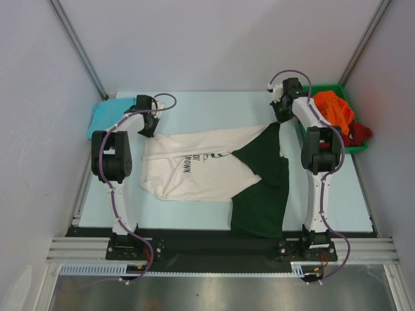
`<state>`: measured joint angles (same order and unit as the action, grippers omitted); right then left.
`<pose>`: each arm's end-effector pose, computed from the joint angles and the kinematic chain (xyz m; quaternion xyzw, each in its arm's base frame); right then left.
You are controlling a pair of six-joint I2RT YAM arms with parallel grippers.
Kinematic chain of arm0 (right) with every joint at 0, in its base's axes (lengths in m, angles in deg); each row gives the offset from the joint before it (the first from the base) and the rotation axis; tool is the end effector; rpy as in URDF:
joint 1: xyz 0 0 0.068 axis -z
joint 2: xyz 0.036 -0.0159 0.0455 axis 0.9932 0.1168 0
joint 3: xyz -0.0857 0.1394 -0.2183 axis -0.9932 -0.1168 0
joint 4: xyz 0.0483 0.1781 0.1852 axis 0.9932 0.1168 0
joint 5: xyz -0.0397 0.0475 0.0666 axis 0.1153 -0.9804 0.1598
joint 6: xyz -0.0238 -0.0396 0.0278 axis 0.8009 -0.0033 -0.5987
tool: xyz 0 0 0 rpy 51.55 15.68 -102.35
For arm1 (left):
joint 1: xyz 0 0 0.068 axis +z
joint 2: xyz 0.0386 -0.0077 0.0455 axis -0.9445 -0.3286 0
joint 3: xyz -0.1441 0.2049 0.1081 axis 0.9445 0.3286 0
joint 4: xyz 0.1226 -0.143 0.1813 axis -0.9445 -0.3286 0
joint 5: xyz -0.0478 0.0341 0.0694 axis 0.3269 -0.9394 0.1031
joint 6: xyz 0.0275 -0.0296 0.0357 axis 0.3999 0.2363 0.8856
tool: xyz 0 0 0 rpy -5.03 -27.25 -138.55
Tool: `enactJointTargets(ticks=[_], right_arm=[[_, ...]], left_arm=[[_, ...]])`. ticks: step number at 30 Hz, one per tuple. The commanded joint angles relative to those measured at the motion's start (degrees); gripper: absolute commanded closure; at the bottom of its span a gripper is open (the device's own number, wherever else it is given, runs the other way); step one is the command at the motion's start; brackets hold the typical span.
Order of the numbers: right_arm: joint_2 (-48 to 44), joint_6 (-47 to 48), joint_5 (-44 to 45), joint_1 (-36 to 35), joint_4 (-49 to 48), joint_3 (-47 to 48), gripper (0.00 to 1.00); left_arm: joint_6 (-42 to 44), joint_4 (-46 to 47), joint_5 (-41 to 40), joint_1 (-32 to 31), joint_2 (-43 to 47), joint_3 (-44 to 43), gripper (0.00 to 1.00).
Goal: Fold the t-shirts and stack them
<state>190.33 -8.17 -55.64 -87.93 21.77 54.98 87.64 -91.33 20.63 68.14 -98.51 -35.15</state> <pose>0.5135 0.0435 0.1974 -0.2369 0.9311 -0.0196 0.2766 0.4596 -0.0174 0.1668 0.1751 0.9456 0.0944 0.2574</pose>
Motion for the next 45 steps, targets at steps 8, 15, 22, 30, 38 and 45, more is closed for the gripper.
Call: enactJointTargets(ticks=[8,15,22,30,38,45], right_arm=[[0.81,-3.36,-23.47,4.21,5.11,3.21,1.0],[1.78,-3.89,-21.98,4.21,3.88,4.44,1.0],[4.59,-3.71,-19.96,4.2,3.35,7.51,1.0],[5.38,-2.84,-19.43,5.88,4.05,6.72,1.0],[4.94,-2.57,-19.69,5.52,4.23,6.46,1.0],[4.77,-2.31,-19.6,4.82,4.32,6.81,1.0]], left_arm=[[1.85,2.57,-2.94,-0.14,-1.67,-1.29,0.87],[1.94,2.74,-3.3,-0.22,-2.02,-2.25,0.87],[2.38,2.83,-3.82,-0.22,-3.6,-3.92,0.87],[3.61,2.92,-4.79,-0.22,-3.61,-5.06,0.86],[0.11,-7.17,9.34,1.18,5.53,-7.0,0.28],[-2.54,-9.21,15.95,2.24,5.63,-2.17,0.46]])
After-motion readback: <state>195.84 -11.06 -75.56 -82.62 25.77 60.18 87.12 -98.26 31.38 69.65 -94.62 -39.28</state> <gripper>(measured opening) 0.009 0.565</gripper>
